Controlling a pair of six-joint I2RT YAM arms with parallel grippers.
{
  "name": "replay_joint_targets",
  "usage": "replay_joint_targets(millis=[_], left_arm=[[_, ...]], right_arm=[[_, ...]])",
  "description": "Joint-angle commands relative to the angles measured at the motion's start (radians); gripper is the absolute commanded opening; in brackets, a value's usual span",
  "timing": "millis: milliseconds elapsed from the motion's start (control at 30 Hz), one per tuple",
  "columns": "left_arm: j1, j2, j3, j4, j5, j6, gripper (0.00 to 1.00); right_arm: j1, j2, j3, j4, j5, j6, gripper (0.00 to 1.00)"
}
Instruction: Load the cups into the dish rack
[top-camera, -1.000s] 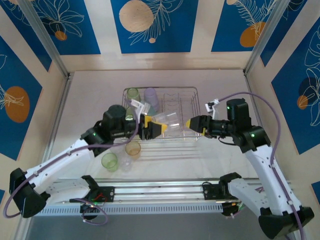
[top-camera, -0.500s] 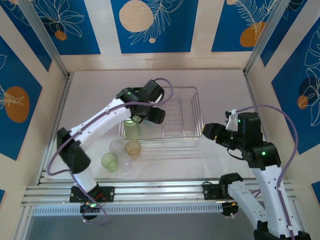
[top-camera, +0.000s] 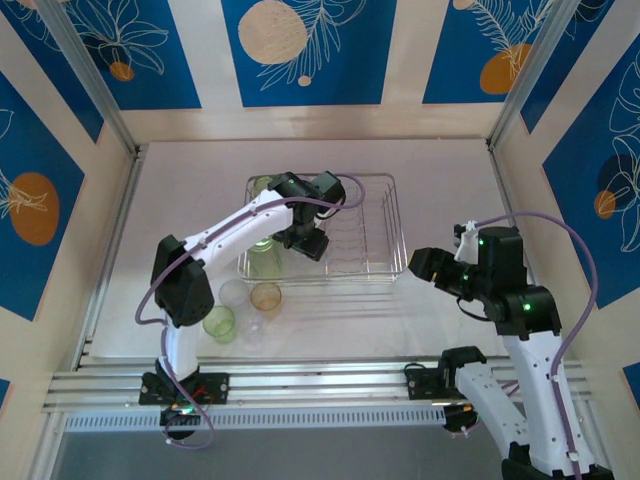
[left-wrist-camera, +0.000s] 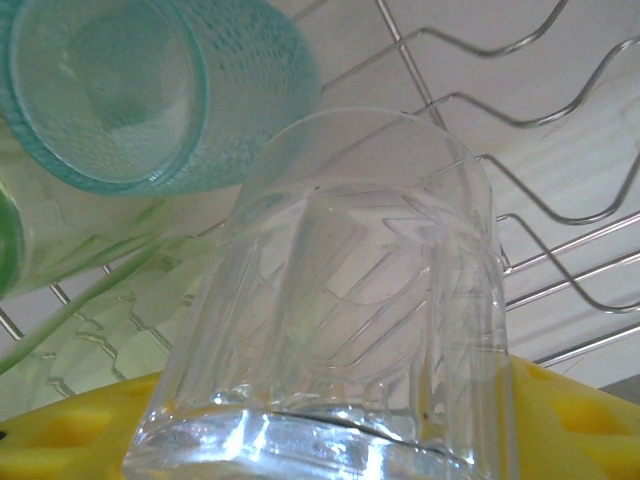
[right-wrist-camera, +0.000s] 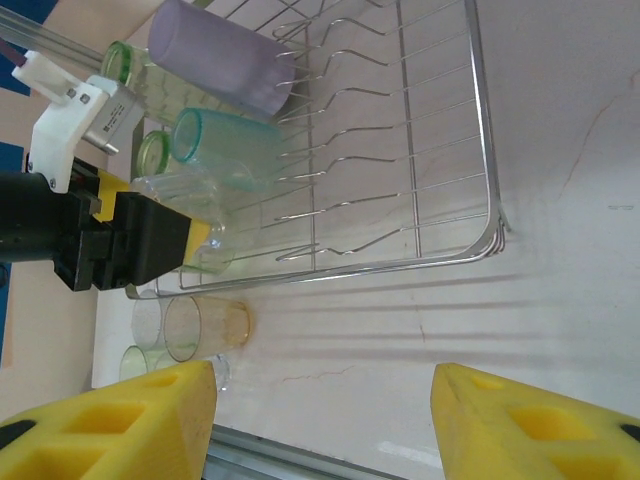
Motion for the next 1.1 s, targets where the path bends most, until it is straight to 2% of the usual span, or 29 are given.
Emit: replay_joint_targets(millis=[0, 200, 333, 400, 433, 467, 567, 667, 767, 967, 1067], left_arm=[[-0.012, 0.033, 0.024, -0.055, 0.009, 0.027, 0.05], [-0.011, 0.081, 0.004, -0.057, 0.023, 0.041, 0.12], [-0.011, 0.111, -0.006, -0.058, 0.014, 0.050, 0.25], [-0.011, 0.118, -0.010, -0.050, 0.018, 0.054, 0.33], [-0.010, 0.123, -0.010, -0.045, 0.020, 0.056, 0.40], [-0.010, 0.127, -0.007, -0.044, 0.019, 0.061, 0.51], [-0.010, 0.135, -0.008, -0.034, 0.009, 0.068, 0.69], [-0.010, 0.139, -0.007, -0.023, 0.003, 0.073, 0.84], [-0.011, 0.123, -0.002, -0.011, 0.005, 0.078, 0.95], [-0.012, 0.095, 0.011, -0.003, -0.013, 0.083, 1.00], [-0.015, 0.069, 0.007, 0.011, -0.018, 0.082, 1.00]], right_arm=[[-0.012, 0.007, -0.018, 0.007, -0.035, -0.020, 0.60], [-0.029, 0.007, -0.027, 0.003, -0.056, -0.025, 0.60], [-0.037, 0.010, -0.024, -0.005, -0.078, -0.035, 0.60], [-0.039, 0.013, -0.019, -0.009, -0.081, -0.040, 0.60], [-0.038, 0.014, -0.018, -0.011, -0.084, -0.041, 0.60], [-0.039, 0.016, -0.015, -0.014, -0.083, -0.043, 0.60], [-0.040, 0.016, -0.008, -0.021, -0.085, -0.046, 0.62], [-0.041, 0.018, 0.000, -0.031, -0.087, -0.046, 0.63], [-0.040, 0.021, 0.012, -0.052, -0.094, -0.051, 0.65], [-0.028, 0.079, 0.051, -0.130, -0.092, -0.060, 0.70], [0.032, 0.086, 0.048, -0.124, -0.080, -0.034, 0.70]])
